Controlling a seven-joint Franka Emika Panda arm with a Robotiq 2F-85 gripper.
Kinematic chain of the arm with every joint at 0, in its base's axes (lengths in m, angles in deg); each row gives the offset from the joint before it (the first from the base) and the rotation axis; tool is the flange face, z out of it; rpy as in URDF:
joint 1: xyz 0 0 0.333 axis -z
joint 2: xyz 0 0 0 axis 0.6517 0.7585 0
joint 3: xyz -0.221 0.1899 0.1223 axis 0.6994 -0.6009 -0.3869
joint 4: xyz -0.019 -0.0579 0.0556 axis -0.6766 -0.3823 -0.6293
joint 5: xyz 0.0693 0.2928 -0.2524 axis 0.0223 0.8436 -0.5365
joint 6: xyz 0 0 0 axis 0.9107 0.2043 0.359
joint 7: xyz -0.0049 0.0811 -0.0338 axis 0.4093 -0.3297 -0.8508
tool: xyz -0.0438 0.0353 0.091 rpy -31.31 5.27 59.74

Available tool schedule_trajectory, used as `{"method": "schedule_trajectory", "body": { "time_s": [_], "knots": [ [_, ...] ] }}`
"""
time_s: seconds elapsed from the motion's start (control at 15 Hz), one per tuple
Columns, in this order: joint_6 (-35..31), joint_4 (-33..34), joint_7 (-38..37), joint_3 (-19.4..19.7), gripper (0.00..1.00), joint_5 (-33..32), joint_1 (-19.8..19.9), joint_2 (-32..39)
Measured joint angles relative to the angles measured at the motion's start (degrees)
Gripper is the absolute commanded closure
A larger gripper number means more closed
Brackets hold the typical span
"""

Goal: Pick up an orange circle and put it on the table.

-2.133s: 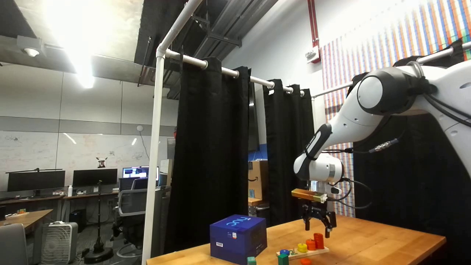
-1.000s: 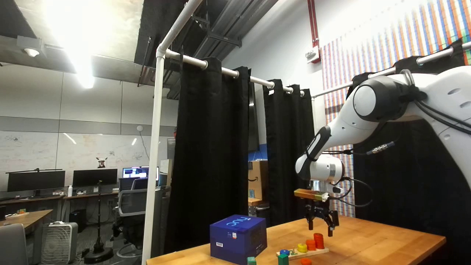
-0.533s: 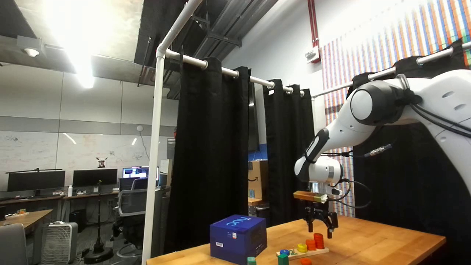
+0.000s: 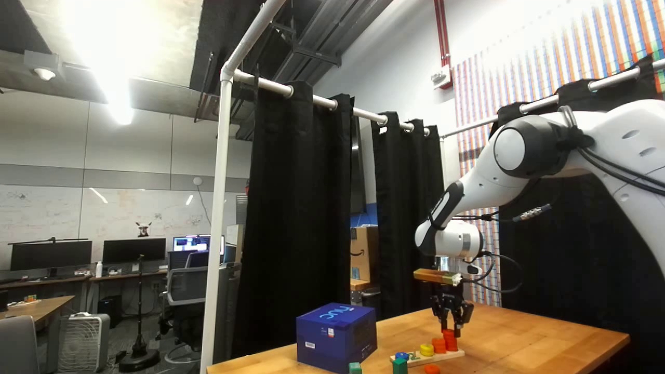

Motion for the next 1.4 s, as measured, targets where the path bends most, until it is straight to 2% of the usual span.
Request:
{"method": "schedule_trajectory", "body": {
  "time_s": [0.6, 1.07, 1.4],
  "knots": [
    [1.35, 0.92, 0.0, 0.01, 0.81, -0.16, -0.02, -0.23],
    [4.65, 0.75, -0.3, 0.11, 0.81, -3.42, -0.78, -5.4],
    [6.62, -1.53, 9.46, -2.79, 0.81, -3.58, -3.05, -11.0]
  ]
}}
